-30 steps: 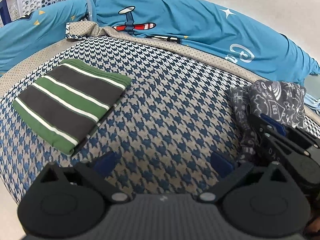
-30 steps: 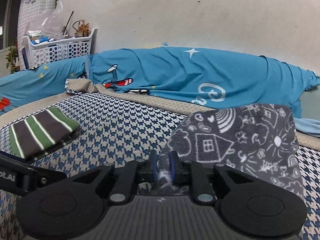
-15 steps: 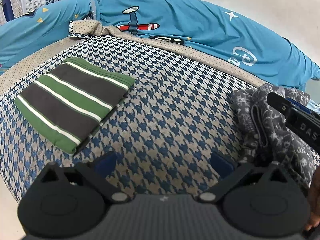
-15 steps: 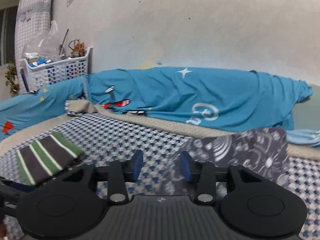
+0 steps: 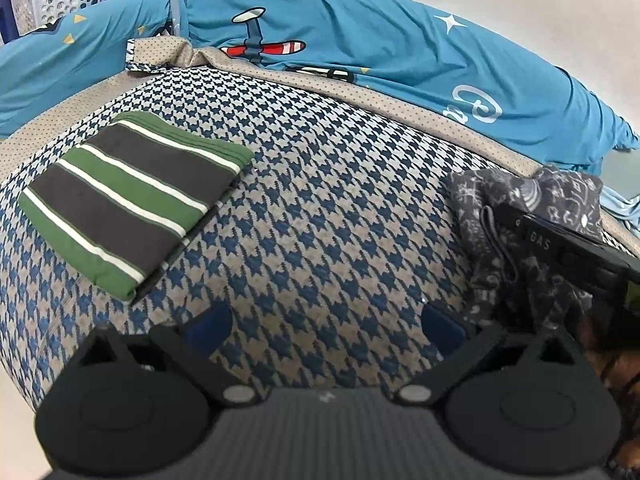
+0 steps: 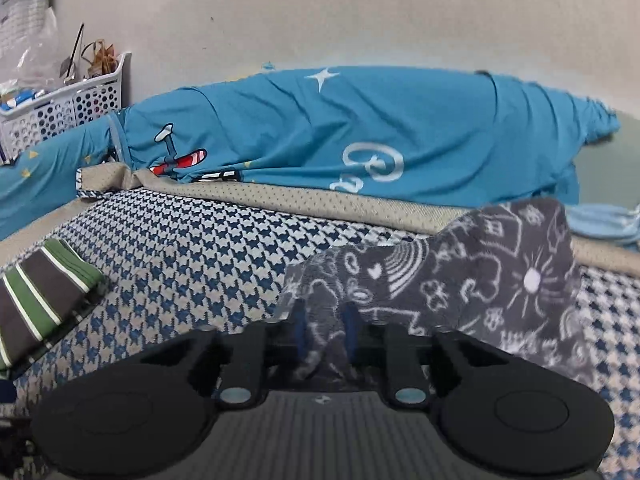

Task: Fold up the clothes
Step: 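Lift the hoodie with the right gripper and carry it up, then lower the hanging hoodie onto the blanket with the right gripper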

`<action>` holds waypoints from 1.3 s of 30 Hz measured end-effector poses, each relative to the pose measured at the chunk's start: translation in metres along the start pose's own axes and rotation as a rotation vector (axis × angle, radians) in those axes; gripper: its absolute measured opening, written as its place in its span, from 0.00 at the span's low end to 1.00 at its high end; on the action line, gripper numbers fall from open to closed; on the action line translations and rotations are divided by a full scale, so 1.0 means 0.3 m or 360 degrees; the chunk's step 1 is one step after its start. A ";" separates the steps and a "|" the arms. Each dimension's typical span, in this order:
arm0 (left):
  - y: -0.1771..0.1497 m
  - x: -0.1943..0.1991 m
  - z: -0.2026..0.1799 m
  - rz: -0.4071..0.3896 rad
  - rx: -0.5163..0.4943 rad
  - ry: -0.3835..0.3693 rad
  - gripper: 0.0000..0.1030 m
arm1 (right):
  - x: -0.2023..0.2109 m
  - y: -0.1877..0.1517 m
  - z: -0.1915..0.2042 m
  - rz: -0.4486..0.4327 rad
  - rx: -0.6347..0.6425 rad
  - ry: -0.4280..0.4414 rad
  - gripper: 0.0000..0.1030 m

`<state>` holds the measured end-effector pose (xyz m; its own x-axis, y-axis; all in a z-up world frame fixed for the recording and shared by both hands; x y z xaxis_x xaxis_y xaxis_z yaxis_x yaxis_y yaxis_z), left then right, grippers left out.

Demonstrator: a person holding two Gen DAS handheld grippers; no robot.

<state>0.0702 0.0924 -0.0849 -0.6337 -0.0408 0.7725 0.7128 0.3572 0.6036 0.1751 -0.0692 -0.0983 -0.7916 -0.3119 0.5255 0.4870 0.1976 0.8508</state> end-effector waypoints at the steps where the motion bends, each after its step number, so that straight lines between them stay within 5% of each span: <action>1: -0.001 0.000 -0.001 0.0000 -0.0001 0.0001 0.98 | -0.001 0.000 0.009 -0.0008 0.0017 0.0013 0.13; 10: -0.005 -0.015 0.003 0.0020 0.0027 0.0035 0.98 | -0.052 -0.037 0.079 0.0006 0.0176 0.0132 0.18; 15: -0.001 -0.011 -0.019 0.0012 0.0018 0.0031 0.98 | -0.028 -0.018 0.074 -0.0016 0.0129 0.0174 0.28; 21: 0.007 0.006 -0.045 -0.0011 0.0011 0.0019 0.98 | 0.082 0.037 0.039 -0.0066 0.0035 0.0204 0.30; 28: -0.003 0.021 -0.092 -0.0019 -0.0052 -0.0039 0.98 | 0.229 0.047 -0.073 -0.0089 -0.0008 0.0111 0.30; 39: -0.071 0.018 -0.176 0.0002 -0.0238 -0.0094 0.98 | 0.382 -0.085 -0.229 0.0033 -0.0180 -0.0017 0.30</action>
<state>0.0674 0.0352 -0.0832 -0.6464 0.0162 0.7628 0.7475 0.2141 0.6288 0.0973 -0.1737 -0.0597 -0.7846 -0.2985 0.5433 0.5413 0.0975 0.8352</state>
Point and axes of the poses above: each gripper's, at about its wrist camera, not at the fingertips, and x roughly against the way its jaws point, z to its left, y to its top, the point moved 9 cm from there along -x, roughly the way its jaws point, and after that the axes turned 5 degrees about x, right-handed, at the moved point
